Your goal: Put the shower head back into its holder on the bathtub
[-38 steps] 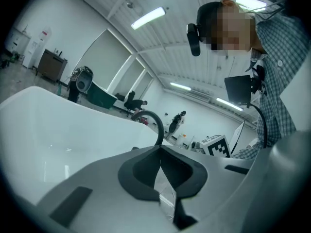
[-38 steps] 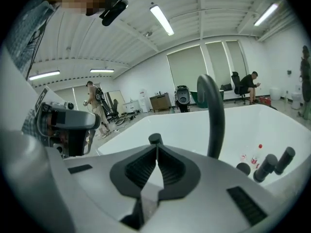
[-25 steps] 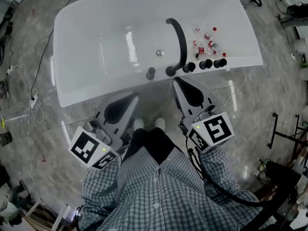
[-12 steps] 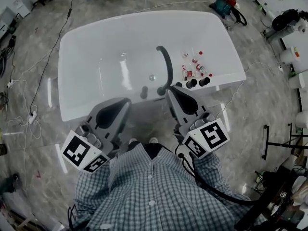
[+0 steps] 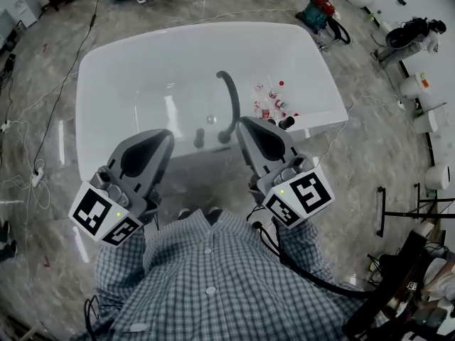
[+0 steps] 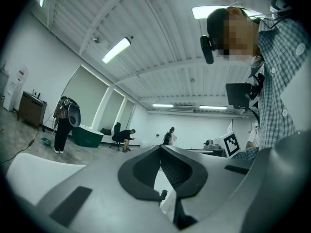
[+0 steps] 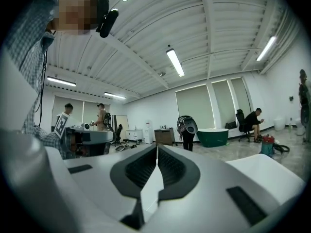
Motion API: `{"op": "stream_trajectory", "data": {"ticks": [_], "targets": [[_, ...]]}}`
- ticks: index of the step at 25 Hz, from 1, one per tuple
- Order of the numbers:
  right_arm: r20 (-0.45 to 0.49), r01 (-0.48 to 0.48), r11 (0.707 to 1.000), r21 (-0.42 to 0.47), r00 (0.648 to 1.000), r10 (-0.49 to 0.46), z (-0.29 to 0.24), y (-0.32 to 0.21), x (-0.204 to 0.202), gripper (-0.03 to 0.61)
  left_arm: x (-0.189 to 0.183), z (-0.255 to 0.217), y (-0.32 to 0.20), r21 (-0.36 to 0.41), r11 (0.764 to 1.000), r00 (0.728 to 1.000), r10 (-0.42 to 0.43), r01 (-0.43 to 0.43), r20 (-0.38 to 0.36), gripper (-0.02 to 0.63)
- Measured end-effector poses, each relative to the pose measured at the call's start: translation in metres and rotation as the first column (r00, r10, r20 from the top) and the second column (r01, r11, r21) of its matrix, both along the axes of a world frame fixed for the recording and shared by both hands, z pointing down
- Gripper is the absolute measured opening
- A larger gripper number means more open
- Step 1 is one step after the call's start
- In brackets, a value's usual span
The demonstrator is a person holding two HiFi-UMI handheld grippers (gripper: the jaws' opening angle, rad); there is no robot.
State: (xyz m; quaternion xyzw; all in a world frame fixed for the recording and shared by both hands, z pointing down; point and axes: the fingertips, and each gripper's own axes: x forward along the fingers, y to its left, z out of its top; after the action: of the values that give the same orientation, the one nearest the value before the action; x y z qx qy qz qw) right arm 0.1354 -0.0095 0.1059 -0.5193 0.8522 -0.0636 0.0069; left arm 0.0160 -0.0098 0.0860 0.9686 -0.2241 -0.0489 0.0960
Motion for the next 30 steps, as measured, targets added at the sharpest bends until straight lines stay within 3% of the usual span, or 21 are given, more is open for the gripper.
{"op": "stream_trajectory", "data": {"ticks": [30], "targets": [[0.027, 0.034, 0.999, -0.012, 0.999, -0.033, 0.007, -0.004, -0.008, 0.020, -0.023, 0.013, 0.000, -0.015, 0.998, 0.998, -0.068, 0.068, 0.001, 0.008]]}}
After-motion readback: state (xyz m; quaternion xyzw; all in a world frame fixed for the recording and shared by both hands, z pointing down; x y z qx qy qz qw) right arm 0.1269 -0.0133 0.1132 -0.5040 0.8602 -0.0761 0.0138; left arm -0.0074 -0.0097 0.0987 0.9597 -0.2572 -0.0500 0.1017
